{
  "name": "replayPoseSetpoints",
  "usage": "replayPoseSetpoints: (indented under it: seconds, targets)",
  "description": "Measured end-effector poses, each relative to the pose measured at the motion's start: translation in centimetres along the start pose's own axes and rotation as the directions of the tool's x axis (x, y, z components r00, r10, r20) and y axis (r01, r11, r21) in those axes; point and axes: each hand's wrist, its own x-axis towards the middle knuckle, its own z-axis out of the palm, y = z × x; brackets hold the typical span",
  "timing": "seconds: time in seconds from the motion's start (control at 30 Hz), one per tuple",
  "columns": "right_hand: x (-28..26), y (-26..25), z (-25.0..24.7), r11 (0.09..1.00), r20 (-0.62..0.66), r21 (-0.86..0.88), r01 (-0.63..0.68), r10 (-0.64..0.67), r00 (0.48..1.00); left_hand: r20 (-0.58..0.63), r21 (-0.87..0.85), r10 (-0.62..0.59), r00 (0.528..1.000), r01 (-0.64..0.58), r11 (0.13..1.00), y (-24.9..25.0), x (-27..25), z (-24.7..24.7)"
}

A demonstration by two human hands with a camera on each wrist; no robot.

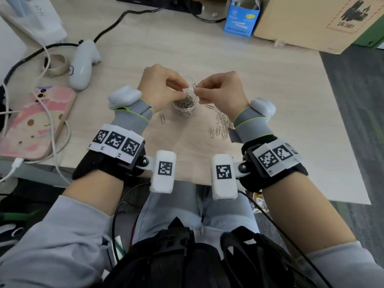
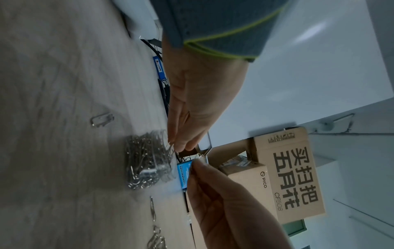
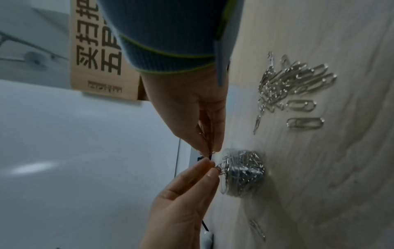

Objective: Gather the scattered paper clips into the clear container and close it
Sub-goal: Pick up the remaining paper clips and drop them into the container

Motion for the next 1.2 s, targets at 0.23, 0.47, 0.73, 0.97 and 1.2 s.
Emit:
replayPoseSetpoints:
  seconds: [0.23, 0.47, 0.73, 0.97, 1.2]
  targets:
    - [0.5, 0.2, 1.9, 0.966, -0.001, -0.244, 0.081, -0.084, 0.996, -0.152, -0.040, -0.062, 0.986, 0.057, 0.998, -1.1, -1.1, -0.8]
    - [0.3, 1.4, 0.7, 0.961, -0.171, -0.271, 0.049, -0.098, 0.980, -0.010, 0.328, -0.326, 0.945, 0.311, 0.892, -2.2, -2.2, -1.5]
    - [-0.7, 3.7, 0.3, 0.869, -0.107, -0.491, -0.061, 0.010, 0.994, -0.007, 0.369, -0.433, 0.901, 0.405, 0.837, -2.3, -2.6, -1.4]
    - [-0.9, 3.5, 0.7, 0.819, -0.079, -0.566, -0.092, 0.056, 0.995, 0.017, 0.399, -0.388, 0.922, 0.349, 0.848, -1.9, -2.9, -0.6]
    - [-1.0, 3.1, 0.6, 0.779, -0.006, -0.625, -0.050, 0.060, 0.998, -0.124, 0.195, -0.189, 0.974, 0.210, 0.958, -1.9, -2.9, -0.9]
